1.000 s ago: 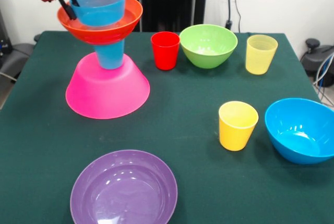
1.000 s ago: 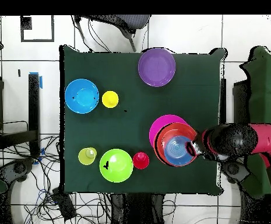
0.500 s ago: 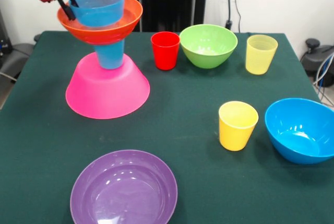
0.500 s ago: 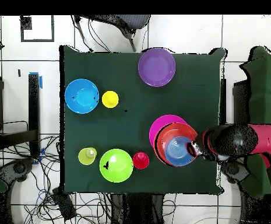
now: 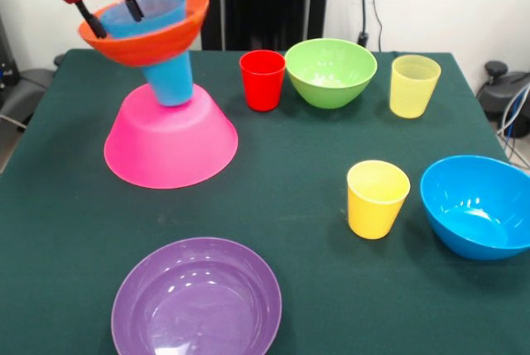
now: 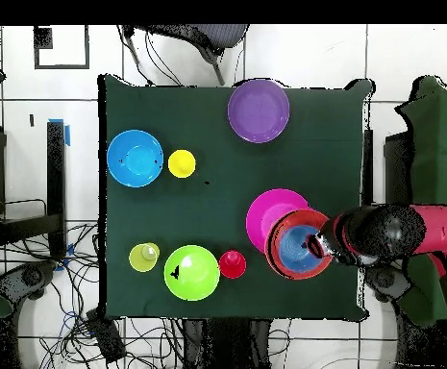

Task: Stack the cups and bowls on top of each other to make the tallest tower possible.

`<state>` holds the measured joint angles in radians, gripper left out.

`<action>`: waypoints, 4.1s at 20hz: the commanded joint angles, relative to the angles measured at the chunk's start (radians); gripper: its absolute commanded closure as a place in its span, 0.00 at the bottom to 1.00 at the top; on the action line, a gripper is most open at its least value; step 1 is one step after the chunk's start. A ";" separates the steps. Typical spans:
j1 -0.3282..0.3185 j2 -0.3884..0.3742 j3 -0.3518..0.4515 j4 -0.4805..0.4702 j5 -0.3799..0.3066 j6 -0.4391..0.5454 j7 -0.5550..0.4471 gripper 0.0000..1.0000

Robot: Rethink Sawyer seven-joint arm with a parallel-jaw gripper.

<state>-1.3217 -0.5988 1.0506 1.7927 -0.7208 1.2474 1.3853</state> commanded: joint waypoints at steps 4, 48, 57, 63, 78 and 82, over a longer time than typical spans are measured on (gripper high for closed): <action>0.056 0.017 -0.049 -0.003 -0.058 -0.046 -0.185 0.00; 0.027 0.007 -0.014 -0.036 -0.006 0.005 -0.247 0.00; 0.028 -0.001 -0.018 -0.040 -0.005 0.016 -0.252 0.00; 0.038 -0.001 -0.027 -0.047 -0.011 0.016 -0.240 0.00; 0.037 0.007 -0.041 -0.025 -0.057 -0.037 -0.224 0.00; 0.041 0.009 -0.035 -0.035 -0.043 -0.023 -0.230 0.00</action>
<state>-1.3299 -0.6004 1.0527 1.7927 -0.7077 1.2470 1.3853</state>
